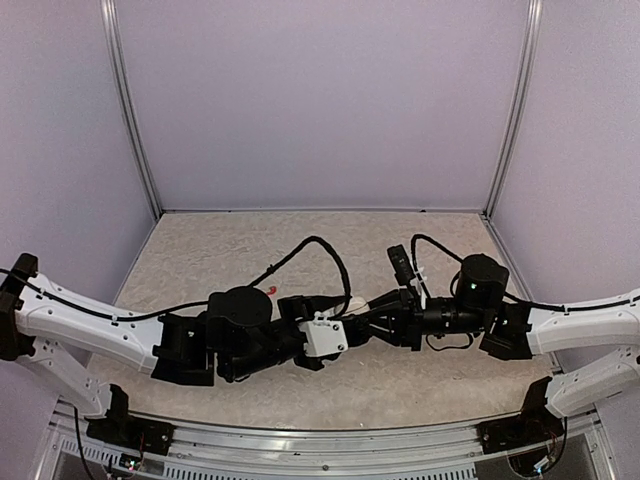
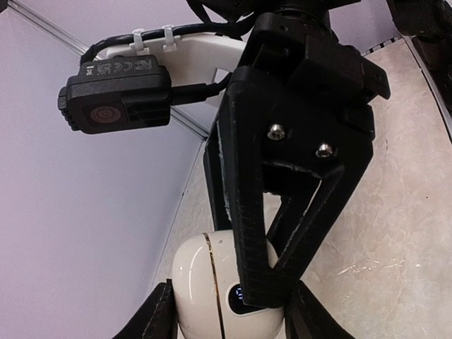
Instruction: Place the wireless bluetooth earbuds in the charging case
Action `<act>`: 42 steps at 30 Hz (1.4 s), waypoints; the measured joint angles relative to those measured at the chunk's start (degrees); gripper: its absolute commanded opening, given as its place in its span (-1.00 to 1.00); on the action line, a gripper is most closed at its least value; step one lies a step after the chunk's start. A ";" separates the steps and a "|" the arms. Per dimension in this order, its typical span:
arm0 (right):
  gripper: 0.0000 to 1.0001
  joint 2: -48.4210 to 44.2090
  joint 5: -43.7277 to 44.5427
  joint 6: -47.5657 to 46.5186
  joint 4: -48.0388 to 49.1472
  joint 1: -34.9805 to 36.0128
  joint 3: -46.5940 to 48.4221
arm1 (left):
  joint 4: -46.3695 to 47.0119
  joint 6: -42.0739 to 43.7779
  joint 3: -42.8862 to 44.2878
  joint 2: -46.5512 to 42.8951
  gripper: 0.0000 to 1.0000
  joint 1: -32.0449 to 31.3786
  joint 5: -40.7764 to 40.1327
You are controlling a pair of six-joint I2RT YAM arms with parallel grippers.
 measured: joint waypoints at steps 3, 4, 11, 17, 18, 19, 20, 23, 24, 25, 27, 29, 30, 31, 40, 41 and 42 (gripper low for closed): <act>-0.30 -0.11 0.17 -0.20 -0.28 0.00 0.00 | 0.02 -0.22 0.00 0.07 -0.27 -0.02 -0.70; -0.21 -0.33 0.35 -0.44 -0.57 0.02 0.00 | 0.04 -0.57 0.00 0.07 -0.28 -0.04 -0.70; 0.45 -6.62 3.93 -3.06 -2.56 -2.23 0.07 | -0.24 -11.67 -0.37 -0.83 -0.34 4.00 2.38; 0.67 -12.92 7.28 -6.01 -5.14 -7.39 0.55 | 0.57 -27.52 -2.80 -4.46 -0.39 16.79 6.69; 0.70 -13.46 7.72 -6.78 -5.88 -7.98 0.76 | 0.63 -30.82 -2.80 -4.68 -0.39 19.63 7.34; 0.76 -13.92 7.96 -7.52 -6.80 -8.48 1.03 | 0.59 -33.92 -2.80 -4.81 -0.39 22.43 8.07; 0.80 -14.27 8.26 -8.55 -7.76 -8.92 1.31 | 0.55 -37.59 -2.80 -4.90 -0.39 25.88 8.76; 0.90 -15.50 9.18 -10.95 -10.40 -9.84 1.46 | -0.37 -45.59 -2.67 -4.92 -0.39 34.16 10.19; 0.93 -15.63 9.38 -11.47 -11.08 -9.90 1.46 | -1.18 -48.02 -2.51 -4.92 -0.39 36.94 10.60; 0.97 -16.11 9.55 -12.15 -11.80 -10.43 1.46 | -2.27 -50.01 -2.16 -4.87 -0.38 39.39 10.99; 0.99 -16.39 9.88 -12.87 -12.72 -10.88 1.46 | -5.09 -53.96 -0.28 -3.87 -0.35 44.96 11.65; 0.99 -16.50 10.23 -13.40 -13.44 -11.19 1.44 | -7.02 -56.48 2.01 -1.84 -0.32 49.68 11.34; 0.99 -16.50 10.34 -13.51 -13.68 -11.32 1.40 | -7.98 -57.72 3.13 -0.46 -0.32 51.89 11.10; 0.99 -16.52 10.43 -13.60 -13.81 -11.37 1.27 | -8.79 -58.42 3.96 0.90 -0.31 53.57 10.99; 0.99 -17.16 10.75 -14.58 -15.28 -12.48 0.17 | -16.72 -62.77 12.41 17.94 -0.29 63.56 12.72; 0.99 -17.09 10.86 -14.60 -15.74 -12.52 0.17 | -17.20 -63.21 12.81 19.58 -0.29 64.35 13.31; 0.99 -16.94 11.08 -14.60 -16.26 -12.55 0.22 | -17.84 -63.56 13.14 20.90 -0.29 64.98 13.88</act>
